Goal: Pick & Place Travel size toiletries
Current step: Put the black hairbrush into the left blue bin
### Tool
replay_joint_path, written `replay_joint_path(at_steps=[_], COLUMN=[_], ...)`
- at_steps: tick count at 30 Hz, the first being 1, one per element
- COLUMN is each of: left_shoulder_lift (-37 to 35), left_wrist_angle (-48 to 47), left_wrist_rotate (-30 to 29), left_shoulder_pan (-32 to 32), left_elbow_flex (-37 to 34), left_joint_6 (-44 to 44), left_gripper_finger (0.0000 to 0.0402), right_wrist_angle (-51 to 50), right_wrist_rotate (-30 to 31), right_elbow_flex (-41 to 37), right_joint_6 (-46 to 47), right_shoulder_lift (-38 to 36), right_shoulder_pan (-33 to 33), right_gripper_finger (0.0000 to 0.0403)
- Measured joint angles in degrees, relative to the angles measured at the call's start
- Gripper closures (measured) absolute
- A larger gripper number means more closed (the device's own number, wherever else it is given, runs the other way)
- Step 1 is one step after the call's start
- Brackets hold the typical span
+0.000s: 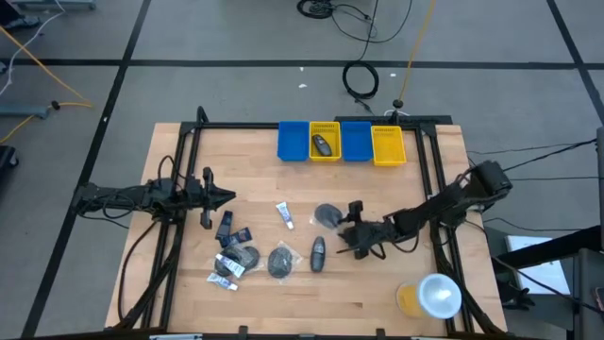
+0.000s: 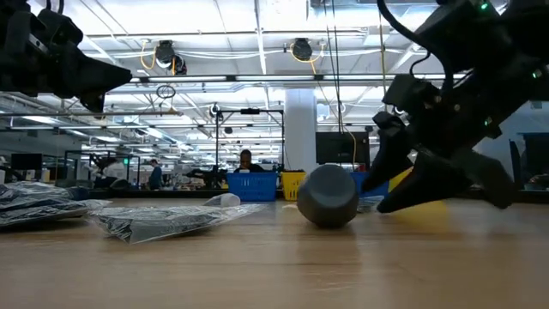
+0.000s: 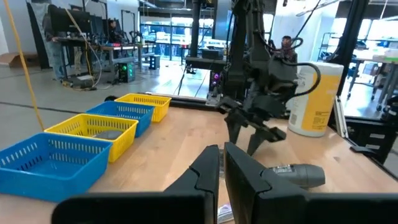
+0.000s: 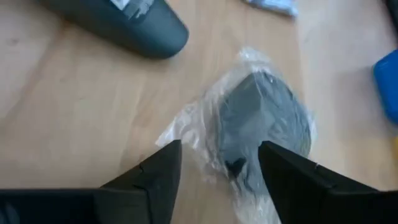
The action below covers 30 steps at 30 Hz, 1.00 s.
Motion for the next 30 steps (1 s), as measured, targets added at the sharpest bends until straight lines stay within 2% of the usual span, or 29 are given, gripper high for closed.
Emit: replay_joint_path(at_steps=[3,7,13,17,21,25,30], left_shoulder_lift=[0.02,0.01,0.02,1.13,5.82,12.98,24.54], left_wrist_angle=[0.48,2.25,2.45,2.39,3.04,6.83,15.93], left_wrist_rotate=[-0.63,0.03,0.53,0.13,-2.08,-4.46,-5.16], left_shoulder_pan=[0.00,0.00,-0.02,-0.02,-0.02,-0.02,-0.04], left_elbow_flex=[0.00,0.02,0.02,0.02,0.02,0.02,0.02], left_joint_6=[-1.97,-2.25,-0.19,0.00,0.67,0.92,0.98], left_gripper_finger=[0.0376,0.0376,0.0376,0.0376,0.0376,0.0376,0.0376], right_wrist_angle=[-2.53,-2.05,-1.81,-2.00,-2.19,-1.72,4.25], right_wrist_rotate=[-3.86,-6.16,-10.88,-14.48,-13.80,-12.19,-12.61], right_elbow_flex=[0.03,0.22,0.31,0.28,0.24,0.20,-0.01], right_joint_6=[0.39,-5.92,-8.64,-8.65,-9.95,-10.03,-4.41], right_shoulder_lift=[-1.51,-0.83,0.51,0.57,0.61,0.65,0.79], right_shoulder_pan=[-1.75,-3.34,-7.64,-10.52,-12.34,-12.64,-12.04], right_gripper_finger=[0.0156,0.0131,0.0138,0.0176,0.0236,0.0308,0.0389])
